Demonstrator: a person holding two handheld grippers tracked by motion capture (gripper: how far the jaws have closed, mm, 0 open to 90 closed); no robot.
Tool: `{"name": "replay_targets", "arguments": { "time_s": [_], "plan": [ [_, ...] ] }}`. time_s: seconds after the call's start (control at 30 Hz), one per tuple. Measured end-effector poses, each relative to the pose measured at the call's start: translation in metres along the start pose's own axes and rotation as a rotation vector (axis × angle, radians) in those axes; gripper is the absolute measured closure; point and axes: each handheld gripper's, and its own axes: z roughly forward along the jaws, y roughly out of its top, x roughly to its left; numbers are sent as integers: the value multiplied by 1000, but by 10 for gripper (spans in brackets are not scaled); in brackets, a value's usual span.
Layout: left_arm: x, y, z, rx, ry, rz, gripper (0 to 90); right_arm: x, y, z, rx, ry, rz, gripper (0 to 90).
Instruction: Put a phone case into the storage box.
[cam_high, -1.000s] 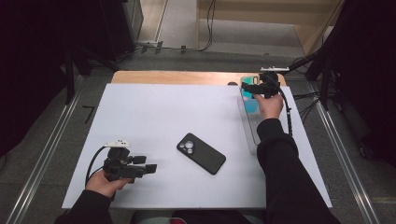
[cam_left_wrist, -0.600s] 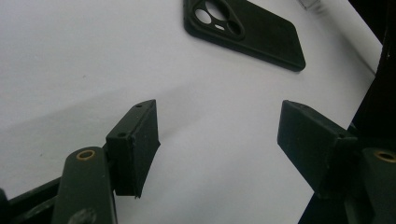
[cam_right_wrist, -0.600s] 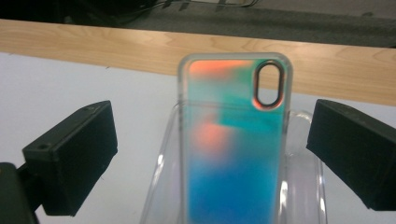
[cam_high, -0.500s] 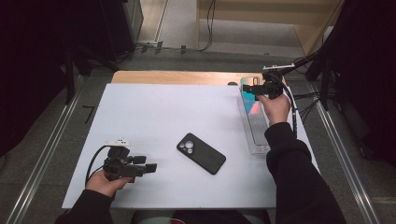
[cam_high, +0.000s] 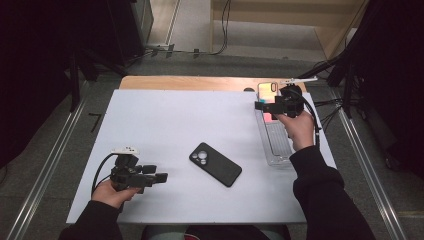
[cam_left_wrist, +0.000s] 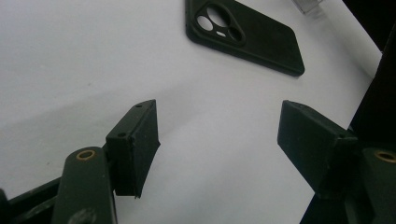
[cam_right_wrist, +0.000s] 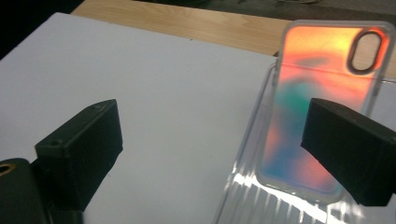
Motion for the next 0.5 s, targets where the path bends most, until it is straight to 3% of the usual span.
{"name": "replay_targets", "arguments": {
  "time_s": [0.5],
  "plan": [
    [3, 5, -1, -2, 0, 10, 295, 29, -26, -21, 32, 153, -67, 45]
  ]
}}
